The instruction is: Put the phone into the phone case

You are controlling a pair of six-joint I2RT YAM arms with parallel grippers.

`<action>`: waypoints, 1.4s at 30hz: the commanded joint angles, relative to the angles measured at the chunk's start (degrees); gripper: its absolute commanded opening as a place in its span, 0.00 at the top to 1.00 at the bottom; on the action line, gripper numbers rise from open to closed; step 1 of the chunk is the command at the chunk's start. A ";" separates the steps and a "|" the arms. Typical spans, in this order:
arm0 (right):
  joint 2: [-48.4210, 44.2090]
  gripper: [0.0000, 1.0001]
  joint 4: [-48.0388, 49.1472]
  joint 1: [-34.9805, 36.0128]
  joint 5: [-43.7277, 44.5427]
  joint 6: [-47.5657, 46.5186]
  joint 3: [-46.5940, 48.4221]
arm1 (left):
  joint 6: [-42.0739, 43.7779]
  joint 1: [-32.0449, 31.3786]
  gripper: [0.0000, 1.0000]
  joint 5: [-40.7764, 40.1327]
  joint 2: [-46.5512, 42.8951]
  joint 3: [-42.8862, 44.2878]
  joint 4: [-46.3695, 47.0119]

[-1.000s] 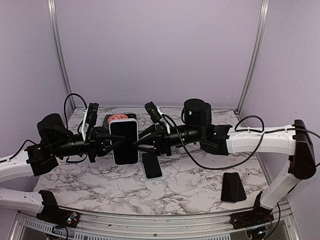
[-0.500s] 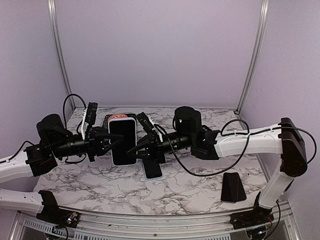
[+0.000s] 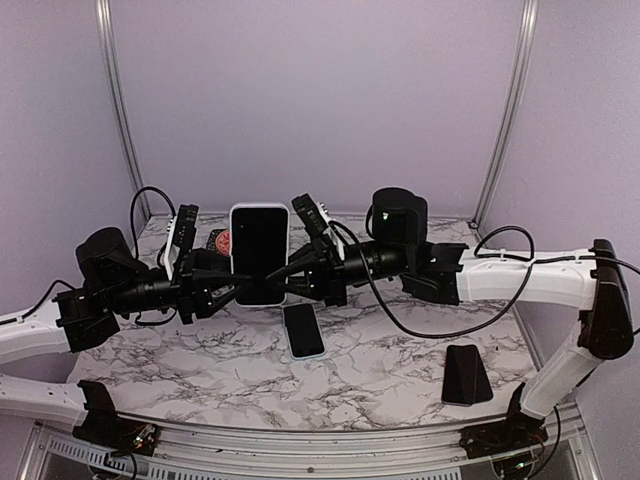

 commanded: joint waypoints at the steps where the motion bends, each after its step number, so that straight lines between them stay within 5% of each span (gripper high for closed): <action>1: -2.50 1.00 -0.13 -0.02 -0.52 -3.10 5.25 | -0.09 -0.16 0.71 3.20 1.85 1.42 2.46; 4: -2.69 1.00 -0.23 -0.05 -0.80 -3.30 5.56 | -0.09 -0.16 0.98 3.12 1.93 1.50 2.48; 6: -2.57 1.00 -0.47 -0.02 -0.80 -3.35 5.60 | 0.03 -0.16 1.00 2.59 1.78 1.42 2.45; 10: -2.61 0.56 -2.23 -0.11 2.69 -4.24 3.75 | 0.34 -0.16 1.00 2.56 0.89 1.28 2.50; 13: -1.20 0.50 -3.26 -0.10 3.20 -3.71 2.11 | 0.84 -0.16 1.00 1.98 -0.03 1.11 2.46; 19: 0.78 0.58 -2.56 -0.11 2.32 -1.76 0.15 | 0.86 -0.16 1.00 1.77 -0.39 1.05 2.51; 23: 1.22 0.97 -2.90 -0.11 2.41 -1.95 0.16 | 0.96 -0.16 1.00 1.63 -0.69 0.92 2.56; 24: 1.03 1.00 -2.86 -0.14 2.35 -2.13 0.07 | 0.99 -0.16 1.00 1.59 -0.74 0.90 2.53; 27: -0.34 0.98 -2.92 -0.20 3.23 -2.62 0.09 | 1.08 -0.16 1.00 1.54 -0.78 0.81 2.51; 29: -1.50 0.61 -4.50 -0.47 4.01 -3.47 0.70 | 0.96 -0.16 1.00 1.51 -0.82 0.88 2.48; 30: -2.21 0.51 -4.88 -0.72 3.94 -3.51 0.92 | 0.95 -0.16 1.00 1.62 -0.83 0.92 2.53; 33: -4.36 0.42 -3.79 -1.16 4.62 -3.16 2.05 | 0.95 -0.16 1.00 1.69 -0.64 0.92 2.46; 38: -3.57 0.51 -1.01 -1.16 3.01 -0.94 5.09 | 0.88 -0.17 1.00 1.72 -0.48 0.88 2.48; 42: -2.85 0.80 0.44 -1.16 3.45 0.45 5.28 | 0.85 -0.16 1.00 1.86 -0.40 0.88 2.47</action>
